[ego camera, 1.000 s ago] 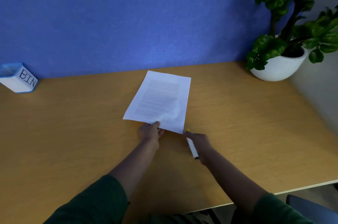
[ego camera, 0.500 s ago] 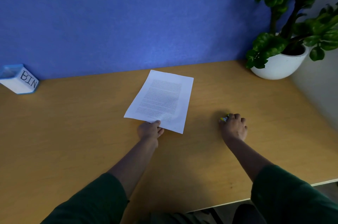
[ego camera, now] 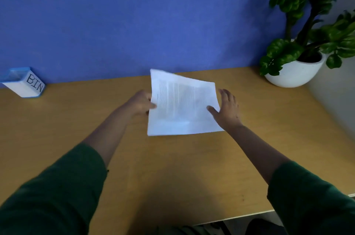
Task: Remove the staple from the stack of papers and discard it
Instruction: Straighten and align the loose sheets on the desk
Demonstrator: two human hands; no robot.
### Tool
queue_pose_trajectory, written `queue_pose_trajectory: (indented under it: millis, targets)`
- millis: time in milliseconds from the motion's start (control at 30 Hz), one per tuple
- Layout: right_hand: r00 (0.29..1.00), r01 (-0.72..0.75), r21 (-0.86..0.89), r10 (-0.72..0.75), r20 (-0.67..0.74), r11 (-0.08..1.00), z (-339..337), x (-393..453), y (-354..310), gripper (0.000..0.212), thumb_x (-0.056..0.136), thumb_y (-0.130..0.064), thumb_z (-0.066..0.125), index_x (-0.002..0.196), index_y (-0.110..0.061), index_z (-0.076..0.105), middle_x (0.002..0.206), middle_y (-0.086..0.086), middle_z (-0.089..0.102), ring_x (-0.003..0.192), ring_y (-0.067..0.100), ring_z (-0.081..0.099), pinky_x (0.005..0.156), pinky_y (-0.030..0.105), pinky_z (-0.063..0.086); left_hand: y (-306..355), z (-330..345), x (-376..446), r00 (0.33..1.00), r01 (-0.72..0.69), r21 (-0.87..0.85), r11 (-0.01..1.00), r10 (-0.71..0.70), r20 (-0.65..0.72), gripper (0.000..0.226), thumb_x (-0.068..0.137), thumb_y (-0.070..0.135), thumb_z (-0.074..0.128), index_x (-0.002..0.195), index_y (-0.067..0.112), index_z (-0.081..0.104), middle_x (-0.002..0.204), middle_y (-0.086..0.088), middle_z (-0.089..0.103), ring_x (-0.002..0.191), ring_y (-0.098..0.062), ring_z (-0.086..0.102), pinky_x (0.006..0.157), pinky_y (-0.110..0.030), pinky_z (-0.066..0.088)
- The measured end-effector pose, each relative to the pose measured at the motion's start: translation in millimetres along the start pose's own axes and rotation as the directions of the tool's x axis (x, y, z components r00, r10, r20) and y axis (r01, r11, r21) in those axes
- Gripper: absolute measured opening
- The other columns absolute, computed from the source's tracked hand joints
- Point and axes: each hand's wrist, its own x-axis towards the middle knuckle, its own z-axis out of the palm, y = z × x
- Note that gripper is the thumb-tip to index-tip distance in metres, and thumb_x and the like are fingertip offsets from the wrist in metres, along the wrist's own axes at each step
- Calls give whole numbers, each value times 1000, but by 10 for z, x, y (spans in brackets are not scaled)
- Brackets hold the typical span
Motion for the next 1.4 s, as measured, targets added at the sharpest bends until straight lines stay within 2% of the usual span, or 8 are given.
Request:
queue_pose_trajectory:
  millis: [233, 433, 633, 767, 900, 1033, 1167, 1400]
  targets:
    - [983, 101, 119, -117, 141, 988, -90, 415, -484, 94, 82, -34, 68, 149, -13, 6, 159, 4, 6, 146, 20, 1, 116, 46, 10, 497, -583, 205, 946, -112, 459, 881, 236, -223, 43, 96, 15, 46, 138, 4, 43, 148, -14, 39, 136, -29, 37, 108, -32, 29]
    - [989, -77, 323, 33, 142, 943, -191, 582, -433, 96, 76, -27, 74, 148, -19, 11, 154, 5, 24, 142, 23, 22, 115, 44, 23, 683, -727, 128, 872, -288, 618, 731, 468, -147, 18, 96, 14, 41, 106, 5, 53, 117, -13, 57, 109, -32, 52, 83, -32, 37]
    - [948, -253, 498, 108, 301, 829, -69, 369, -239, 35, 83, -20, 68, 115, -11, 59, 108, 6, 64, 99, 25, 60, 84, 34, 48, 715, -695, 24, 848, -411, 511, 755, 523, -90, 10, 96, 11, 41, 87, 9, 46, 79, 0, 46, 79, -23, 45, 67, -29, 36]
    - [941, -307, 636, 127, 313, 708, -20, 240, -226, 24, 88, -21, 62, 110, -12, 62, 101, 3, 65, 93, 23, 61, 80, 33, 48, 609, -596, 116, 777, -333, 533, 778, 547, -312, 31, 90, 17, 54, 120, 12, 52, 123, -6, 53, 120, -26, 45, 109, -49, 23]
    - [905, -415, 664, 208, 371, 622, 65, 118, -243, 17, 88, -18, 62, 103, -11, 62, 100, 9, 66, 89, 27, 62, 82, 39, 52, 282, -277, 43, 737, -277, 60, 959, 252, -627, 83, 83, 27, 67, 148, 9, 18, 155, -10, 23, 139, -15, 27, 114, -28, 19]
    - [852, -515, 636, 260, 454, 575, 133, 39, -261, 28, 88, -12, 62, 113, 2, 60, 113, 21, 64, 100, 35, 62, 91, 49, 51, -169, 246, -112, 966, 76, -584, 808, -205, -159, 83, 82, 26, 70, 146, 6, 22, 146, -15, 41, 128, -29, 47, 109, -46, 37]
    - [796, -600, 597, 322, 513, 532, 196, 13, -275, 31, 87, -8, 62, 115, 6, 58, 118, 24, 62, 92, 28, 57, 90, 45, 48, -478, 615, -313, 967, 236, -712, 661, -232, 104, 37, 88, 11, 62, 122, -2, 58, 126, -19, 61, 112, -33, 60, 99, -49, 46]
    - [737, -666, 489, 398, 547, 563, 379, 154, -374, 38, 85, -5, 63, 120, 5, 55, 121, 23, 60, 106, 37, 58, 95, 47, 48, -522, 710, -112, 869, 334, -623, 707, -488, -88, 32, 84, -8, 55, 116, -6, 59, 94, -11, 57, 87, -25, 50, 73, -33, 40]
